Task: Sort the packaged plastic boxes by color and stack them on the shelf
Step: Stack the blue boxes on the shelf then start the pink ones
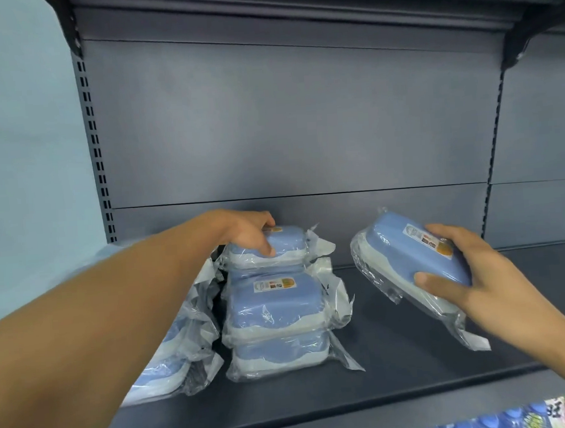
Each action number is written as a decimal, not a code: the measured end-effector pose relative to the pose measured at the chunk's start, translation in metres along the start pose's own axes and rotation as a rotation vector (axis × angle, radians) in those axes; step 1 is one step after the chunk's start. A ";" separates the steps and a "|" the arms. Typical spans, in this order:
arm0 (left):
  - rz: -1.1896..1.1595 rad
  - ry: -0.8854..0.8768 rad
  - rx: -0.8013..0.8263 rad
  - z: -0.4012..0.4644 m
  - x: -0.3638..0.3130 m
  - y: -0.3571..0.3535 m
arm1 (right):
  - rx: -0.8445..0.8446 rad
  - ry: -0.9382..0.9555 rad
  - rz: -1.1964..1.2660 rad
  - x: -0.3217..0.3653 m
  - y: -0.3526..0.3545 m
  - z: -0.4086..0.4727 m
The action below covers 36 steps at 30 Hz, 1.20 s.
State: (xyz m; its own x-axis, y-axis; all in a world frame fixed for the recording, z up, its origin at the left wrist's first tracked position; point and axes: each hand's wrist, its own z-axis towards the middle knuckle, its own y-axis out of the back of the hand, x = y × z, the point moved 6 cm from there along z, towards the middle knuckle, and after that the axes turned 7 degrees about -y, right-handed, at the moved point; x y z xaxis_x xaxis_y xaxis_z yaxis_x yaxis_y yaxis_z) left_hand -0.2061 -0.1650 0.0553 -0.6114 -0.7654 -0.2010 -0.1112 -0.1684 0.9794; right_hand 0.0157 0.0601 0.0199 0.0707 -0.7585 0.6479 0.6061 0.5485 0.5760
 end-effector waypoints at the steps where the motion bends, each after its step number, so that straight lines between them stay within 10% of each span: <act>1: 0.003 0.003 0.000 0.000 -0.001 0.000 | 0.009 0.015 0.004 0.003 0.002 -0.001; 23: 0.224 -0.059 -0.267 -0.137 -0.016 0.034 | 0.663 0.271 -0.046 0.122 -0.122 0.049; 36: 0.586 -0.070 -0.389 -0.144 -0.036 -0.020 | 0.329 0.349 -0.314 0.108 -0.108 0.027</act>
State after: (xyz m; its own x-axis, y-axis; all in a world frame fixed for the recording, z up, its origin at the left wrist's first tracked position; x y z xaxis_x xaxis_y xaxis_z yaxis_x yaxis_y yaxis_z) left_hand -0.0689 -0.2240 0.0404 -0.5352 -0.7587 0.3714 0.5316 0.0392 0.8461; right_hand -0.0637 -0.0721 0.0412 0.2181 -0.9434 0.2498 0.3655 0.3163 0.8754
